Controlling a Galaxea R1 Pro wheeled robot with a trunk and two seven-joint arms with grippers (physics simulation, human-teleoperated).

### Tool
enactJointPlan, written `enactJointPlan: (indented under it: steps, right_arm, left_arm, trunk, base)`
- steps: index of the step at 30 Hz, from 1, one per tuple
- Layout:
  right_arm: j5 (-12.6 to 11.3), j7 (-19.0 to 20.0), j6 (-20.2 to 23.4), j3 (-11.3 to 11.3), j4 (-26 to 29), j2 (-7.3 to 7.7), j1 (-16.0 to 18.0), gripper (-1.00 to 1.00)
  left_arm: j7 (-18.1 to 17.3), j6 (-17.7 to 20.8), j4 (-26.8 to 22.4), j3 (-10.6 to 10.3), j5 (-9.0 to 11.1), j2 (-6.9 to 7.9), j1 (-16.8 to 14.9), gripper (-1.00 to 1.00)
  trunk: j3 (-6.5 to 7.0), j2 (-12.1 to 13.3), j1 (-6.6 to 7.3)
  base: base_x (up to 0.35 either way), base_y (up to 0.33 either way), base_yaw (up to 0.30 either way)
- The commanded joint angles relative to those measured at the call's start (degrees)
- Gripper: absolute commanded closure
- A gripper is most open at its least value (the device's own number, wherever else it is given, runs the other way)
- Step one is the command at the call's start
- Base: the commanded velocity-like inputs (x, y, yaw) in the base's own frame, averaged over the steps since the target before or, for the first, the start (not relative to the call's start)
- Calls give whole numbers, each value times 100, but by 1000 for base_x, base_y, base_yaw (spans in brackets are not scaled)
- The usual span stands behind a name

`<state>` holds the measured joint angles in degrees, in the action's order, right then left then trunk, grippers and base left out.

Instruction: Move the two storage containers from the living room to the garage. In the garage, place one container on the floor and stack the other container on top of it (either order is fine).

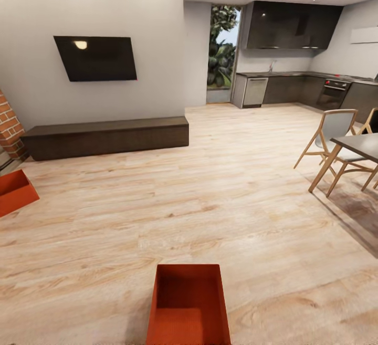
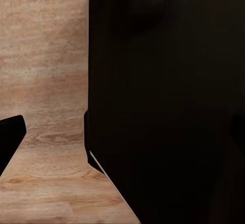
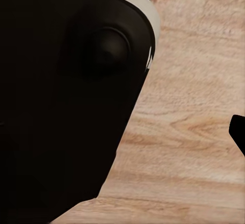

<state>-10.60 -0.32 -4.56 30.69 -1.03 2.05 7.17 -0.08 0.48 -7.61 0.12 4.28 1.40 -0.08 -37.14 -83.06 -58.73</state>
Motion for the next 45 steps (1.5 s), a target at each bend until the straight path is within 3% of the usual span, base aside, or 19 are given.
enactJointPlan:
  steps: [1,45]
  right_arm:
    - [-56,-3,-28,50,-11,-2,4,-100]
    - [-56,-3,-28,60,-11,-1,4,-100]
  left_arm:
    - [-1,5,-4,-2,44,0,-1,-100]
    - [-1,5,-4,-2,45,0,-1,-100]
  trunk:
    - [-14,-2,0]
    - [-416,-2,0]
  base:
    - [0,0,0]
    - [0,0,0]
